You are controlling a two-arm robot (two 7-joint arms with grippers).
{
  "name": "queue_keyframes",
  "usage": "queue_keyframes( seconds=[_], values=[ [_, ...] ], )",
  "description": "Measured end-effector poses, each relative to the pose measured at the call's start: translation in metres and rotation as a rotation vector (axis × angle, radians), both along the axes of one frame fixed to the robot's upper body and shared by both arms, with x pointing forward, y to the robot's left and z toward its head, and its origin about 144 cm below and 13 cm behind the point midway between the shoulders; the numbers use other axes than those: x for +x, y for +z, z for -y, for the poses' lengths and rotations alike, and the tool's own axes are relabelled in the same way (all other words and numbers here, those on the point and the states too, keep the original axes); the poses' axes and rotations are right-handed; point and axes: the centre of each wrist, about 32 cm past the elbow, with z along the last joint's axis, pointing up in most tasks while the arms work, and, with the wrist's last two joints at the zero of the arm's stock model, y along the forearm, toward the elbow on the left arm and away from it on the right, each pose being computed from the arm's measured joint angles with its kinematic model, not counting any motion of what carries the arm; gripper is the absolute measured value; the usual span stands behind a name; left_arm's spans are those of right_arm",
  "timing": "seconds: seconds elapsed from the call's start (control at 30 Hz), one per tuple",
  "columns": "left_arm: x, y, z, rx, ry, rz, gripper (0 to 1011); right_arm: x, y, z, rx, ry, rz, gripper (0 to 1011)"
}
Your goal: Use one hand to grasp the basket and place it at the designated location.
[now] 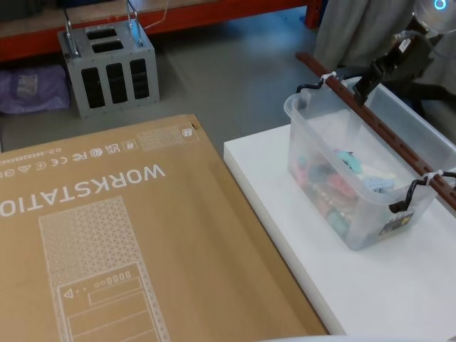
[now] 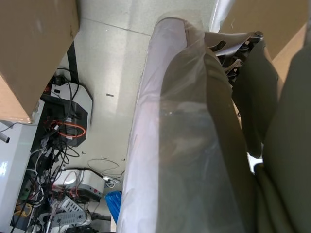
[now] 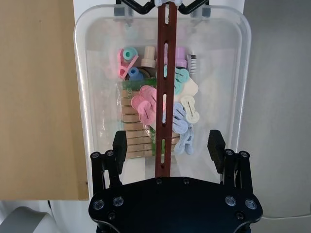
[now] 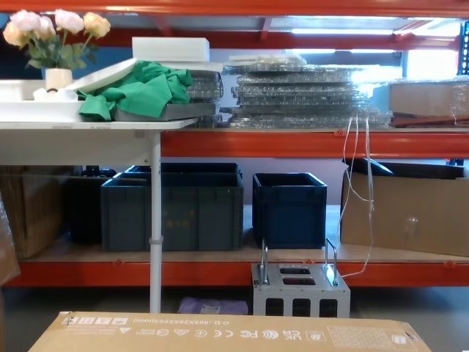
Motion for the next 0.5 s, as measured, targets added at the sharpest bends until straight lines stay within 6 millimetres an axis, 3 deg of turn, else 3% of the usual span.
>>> queue_keyframes(
  seconds=[0.5],
  values=[
    [0.0,0.0,0.0,0.0,0.0,0.0,0,-0.009,0.012,0.0,-0.01,-0.019,0.035,1001]
  ],
)
